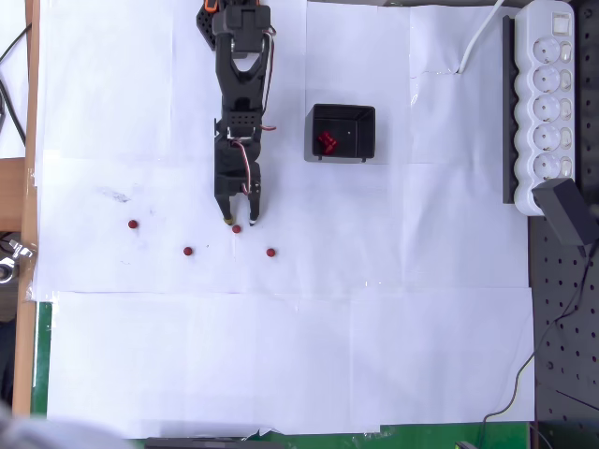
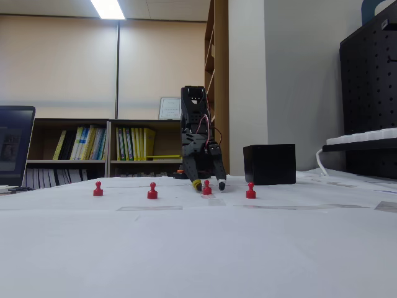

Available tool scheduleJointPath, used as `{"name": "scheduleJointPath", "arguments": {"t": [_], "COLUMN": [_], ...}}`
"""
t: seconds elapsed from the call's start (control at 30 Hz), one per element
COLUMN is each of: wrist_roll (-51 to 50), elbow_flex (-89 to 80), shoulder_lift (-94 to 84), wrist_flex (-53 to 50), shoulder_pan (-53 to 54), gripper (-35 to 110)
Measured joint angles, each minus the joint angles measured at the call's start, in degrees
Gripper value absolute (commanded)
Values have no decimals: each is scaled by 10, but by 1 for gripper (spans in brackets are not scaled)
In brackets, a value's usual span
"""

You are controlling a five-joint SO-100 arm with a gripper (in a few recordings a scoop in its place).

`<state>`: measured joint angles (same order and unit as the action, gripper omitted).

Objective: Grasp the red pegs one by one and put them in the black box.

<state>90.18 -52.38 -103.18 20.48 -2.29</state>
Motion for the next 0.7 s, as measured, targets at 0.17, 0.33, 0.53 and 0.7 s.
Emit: {"name": "scheduleJointPath", "arguments": {"t": [0.17, 0.33, 0.53, 0.7], "wrist_roll": [0, -10, -12, -20], "elbow_flex": [-24, -47, -52, -52], "shoulder_lift": [-21, -44, -57, -59], "wrist_flex": [0, 4, 17, 20], "shoulder_pan": [4, 11, 12, 12], "gripper": [14, 14, 14, 14]}}
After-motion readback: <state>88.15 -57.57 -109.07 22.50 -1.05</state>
